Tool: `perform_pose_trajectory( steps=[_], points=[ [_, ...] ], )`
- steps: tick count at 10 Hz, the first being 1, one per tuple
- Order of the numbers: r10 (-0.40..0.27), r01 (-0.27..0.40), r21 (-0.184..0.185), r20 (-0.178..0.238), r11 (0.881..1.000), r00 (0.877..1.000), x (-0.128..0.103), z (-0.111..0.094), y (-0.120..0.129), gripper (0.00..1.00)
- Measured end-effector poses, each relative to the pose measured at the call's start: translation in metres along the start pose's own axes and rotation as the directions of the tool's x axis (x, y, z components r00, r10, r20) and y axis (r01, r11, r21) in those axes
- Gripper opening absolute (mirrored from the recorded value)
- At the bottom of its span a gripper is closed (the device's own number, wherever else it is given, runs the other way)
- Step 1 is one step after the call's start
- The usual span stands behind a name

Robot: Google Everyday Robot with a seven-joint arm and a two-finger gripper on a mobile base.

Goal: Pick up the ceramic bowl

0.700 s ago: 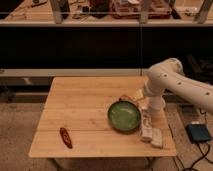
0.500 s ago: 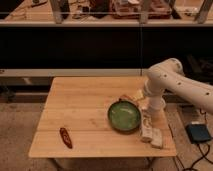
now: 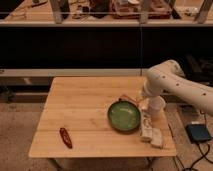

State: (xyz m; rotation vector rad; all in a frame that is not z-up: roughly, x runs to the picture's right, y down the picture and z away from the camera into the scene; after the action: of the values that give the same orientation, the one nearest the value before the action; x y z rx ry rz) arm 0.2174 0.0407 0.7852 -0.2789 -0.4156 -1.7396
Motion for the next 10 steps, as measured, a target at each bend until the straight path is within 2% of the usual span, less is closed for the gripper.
perform_pose_trajectory(
  steps=[1, 4, 6, 8, 10],
  points=[
    [0.002, -0.002, 0.005, 0.007, 1.0, 1.0, 0.002, 0.001, -0.006, 0.4],
    [-0.044, 0.044, -0.013, 0.022, 0.999, 0.999, -0.012, 0.011, 0.006, 0.4],
    [-0.045, 0.045, 0.002, 0.029, 0.999, 0.999, -0.012, 0.023, -0.001, 0.4],
    [-0.061, 0.06, 0.012, 0.046, 0.998, 0.997, -0.006, 0.026, -0.013, 0.4],
    [-0.069, 0.069, 0.014, 0.042, 0.998, 0.997, -0.006, 0.032, -0.001, 0.4]
  ],
)
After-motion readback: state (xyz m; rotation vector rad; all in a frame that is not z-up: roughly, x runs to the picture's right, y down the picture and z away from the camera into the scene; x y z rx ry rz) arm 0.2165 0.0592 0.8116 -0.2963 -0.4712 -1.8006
